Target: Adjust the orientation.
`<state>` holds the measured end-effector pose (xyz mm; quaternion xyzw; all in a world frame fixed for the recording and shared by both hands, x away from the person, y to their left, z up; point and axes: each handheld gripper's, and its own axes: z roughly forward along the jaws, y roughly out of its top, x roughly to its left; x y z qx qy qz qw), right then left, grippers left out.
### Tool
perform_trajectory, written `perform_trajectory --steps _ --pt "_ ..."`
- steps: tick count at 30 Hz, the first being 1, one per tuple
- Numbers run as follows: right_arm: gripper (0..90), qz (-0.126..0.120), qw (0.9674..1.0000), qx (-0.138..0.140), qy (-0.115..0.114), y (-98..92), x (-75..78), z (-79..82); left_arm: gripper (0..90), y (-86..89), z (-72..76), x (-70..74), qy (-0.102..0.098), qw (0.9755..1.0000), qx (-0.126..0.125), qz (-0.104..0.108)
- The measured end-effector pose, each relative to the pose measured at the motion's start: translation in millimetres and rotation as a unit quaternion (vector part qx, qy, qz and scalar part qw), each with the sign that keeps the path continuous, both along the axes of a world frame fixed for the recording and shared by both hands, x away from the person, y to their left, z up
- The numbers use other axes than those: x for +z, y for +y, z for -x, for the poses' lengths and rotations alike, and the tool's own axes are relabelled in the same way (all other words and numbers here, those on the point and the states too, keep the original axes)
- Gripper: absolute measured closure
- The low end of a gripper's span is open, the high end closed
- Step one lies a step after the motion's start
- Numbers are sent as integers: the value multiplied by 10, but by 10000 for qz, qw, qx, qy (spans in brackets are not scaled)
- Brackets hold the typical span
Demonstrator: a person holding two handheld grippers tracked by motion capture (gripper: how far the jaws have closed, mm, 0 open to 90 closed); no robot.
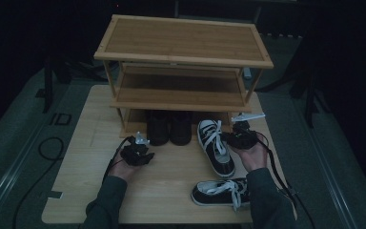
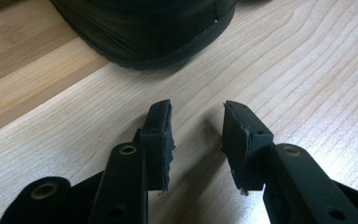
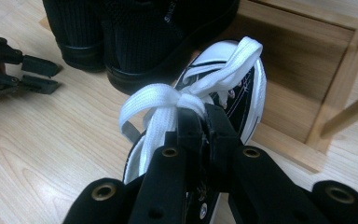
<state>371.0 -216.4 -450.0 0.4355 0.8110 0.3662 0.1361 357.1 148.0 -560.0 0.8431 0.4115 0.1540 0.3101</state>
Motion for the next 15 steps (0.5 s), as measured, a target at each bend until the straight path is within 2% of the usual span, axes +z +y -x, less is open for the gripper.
perform_trajectory --steps 5,7,10,12,15 --pt "868 111 9999 -36 0 -5 -128 -37 629 -1 3 -2 -6 10000 13 10" --pt "868 54 9999 -115 -24 -56 -161 -48 629 -2 4 -3 -6 10000 16 26" --pt "868 99 9997 -214 -83 -118 -208 -58 629 -2 3 -1 -2 10000 17 11" --pt "867 7 9995 -292 -96 -161 -240 -77 629 -1 3 0 0 10000 13 -2" --pt "867 37 9993 -342 -171 -176 -263 -97 629 -2 2 0 2 10000 17 -1"
